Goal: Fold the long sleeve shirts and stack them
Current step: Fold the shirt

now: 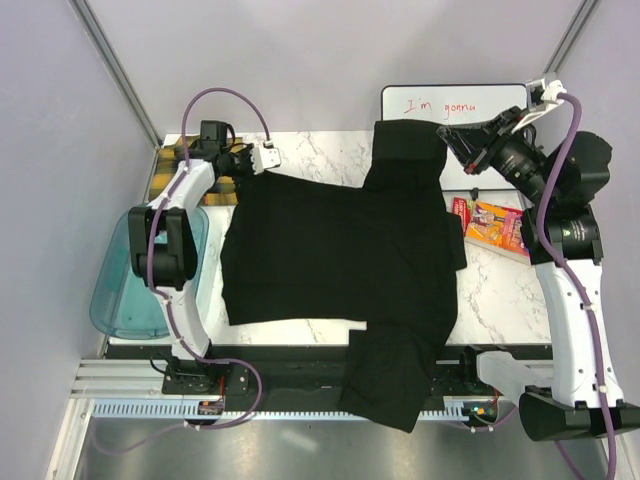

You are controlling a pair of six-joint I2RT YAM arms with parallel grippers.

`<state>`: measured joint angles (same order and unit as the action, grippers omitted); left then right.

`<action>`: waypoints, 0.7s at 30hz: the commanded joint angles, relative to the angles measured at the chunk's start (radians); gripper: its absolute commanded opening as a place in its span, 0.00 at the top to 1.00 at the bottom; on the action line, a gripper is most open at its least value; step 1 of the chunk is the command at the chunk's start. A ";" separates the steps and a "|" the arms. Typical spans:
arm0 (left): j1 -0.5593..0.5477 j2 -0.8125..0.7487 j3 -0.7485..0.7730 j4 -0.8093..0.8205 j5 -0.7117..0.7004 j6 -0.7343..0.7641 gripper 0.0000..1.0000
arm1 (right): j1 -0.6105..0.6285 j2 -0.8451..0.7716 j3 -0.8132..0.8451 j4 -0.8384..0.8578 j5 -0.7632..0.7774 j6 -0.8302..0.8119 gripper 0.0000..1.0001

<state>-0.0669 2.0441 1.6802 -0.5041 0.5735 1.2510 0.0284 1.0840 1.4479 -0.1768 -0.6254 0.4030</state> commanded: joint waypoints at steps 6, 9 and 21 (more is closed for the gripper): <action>0.012 -0.196 -0.145 0.010 -0.029 0.096 0.98 | -0.001 -0.098 -0.076 -0.061 0.007 -0.065 1.00; 0.021 -0.144 -0.099 0.071 -0.067 0.002 0.73 | -0.001 -0.119 -0.090 -0.081 0.015 -0.081 1.00; -0.033 -0.306 -0.271 -0.034 0.167 -0.119 0.57 | -0.001 0.011 -0.224 -0.091 -0.028 -0.169 1.00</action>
<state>-0.0372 1.9285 1.5852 -0.4721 0.5999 1.1553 0.0288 1.0286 1.2987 -0.2466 -0.6098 0.3138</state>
